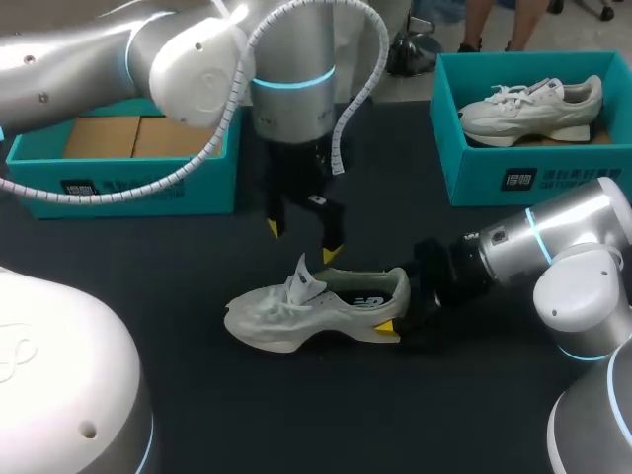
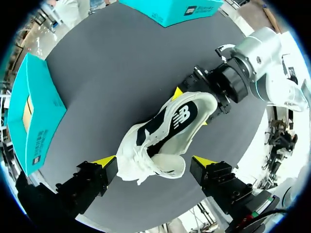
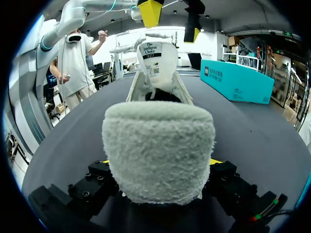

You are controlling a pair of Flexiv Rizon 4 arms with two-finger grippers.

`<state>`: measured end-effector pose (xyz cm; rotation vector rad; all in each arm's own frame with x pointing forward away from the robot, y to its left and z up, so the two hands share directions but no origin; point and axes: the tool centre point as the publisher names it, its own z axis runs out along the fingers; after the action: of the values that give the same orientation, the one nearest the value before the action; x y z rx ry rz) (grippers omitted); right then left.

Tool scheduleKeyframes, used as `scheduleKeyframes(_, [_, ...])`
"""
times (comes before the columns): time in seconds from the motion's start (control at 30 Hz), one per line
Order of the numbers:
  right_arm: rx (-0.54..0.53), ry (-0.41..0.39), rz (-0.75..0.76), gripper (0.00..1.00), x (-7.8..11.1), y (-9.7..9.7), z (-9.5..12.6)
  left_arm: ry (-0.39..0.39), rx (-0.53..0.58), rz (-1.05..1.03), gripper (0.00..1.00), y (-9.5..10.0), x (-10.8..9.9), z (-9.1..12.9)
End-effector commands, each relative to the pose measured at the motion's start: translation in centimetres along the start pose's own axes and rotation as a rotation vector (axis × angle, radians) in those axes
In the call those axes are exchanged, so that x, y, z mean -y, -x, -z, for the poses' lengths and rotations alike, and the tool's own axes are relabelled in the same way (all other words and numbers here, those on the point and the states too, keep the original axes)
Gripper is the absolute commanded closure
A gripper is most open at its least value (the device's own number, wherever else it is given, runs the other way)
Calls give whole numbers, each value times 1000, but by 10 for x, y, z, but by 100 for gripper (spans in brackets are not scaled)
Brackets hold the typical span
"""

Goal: Take the shoe out of the shoebox, open the shoe tongue, remove and reinsert the insole, then place the shoe into the shoebox

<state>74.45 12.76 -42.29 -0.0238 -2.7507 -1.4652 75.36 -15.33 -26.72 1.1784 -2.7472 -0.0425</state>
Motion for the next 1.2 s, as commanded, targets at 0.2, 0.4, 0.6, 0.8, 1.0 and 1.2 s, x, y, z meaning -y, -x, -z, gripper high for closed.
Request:
scheduleKeyframes(0.2, [1, -5, -1, 100, 0, 0, -3, -47, 57, -668, 0, -6, 16, 11])
scheduleKeyframes(0.4, [1, -5, -1, 100, 0, 0, -3, -47, 57, -668, 0, -6, 16, 11])
scheduleKeyframes(0.6, [1, -5, -1, 100, 0, 0, -3, -47, 57, -668, 0, -6, 16, 11])
scheduleKeyframes(0.8, [1, -5, -1, 100, 0, 0, -3, -60, 6, -734, 0, -13, 18, 14])
scheduleKeyframes(1.0, [1, -5, -1, 100, 0, 0, -3, -28, 24, -802, 84, -21, 19, 7])
scheduleKeyframes(1.2, [1, -5, -1, 100, 0, 0, -3, -50, 35, -859, 100, -34, 24, -2])
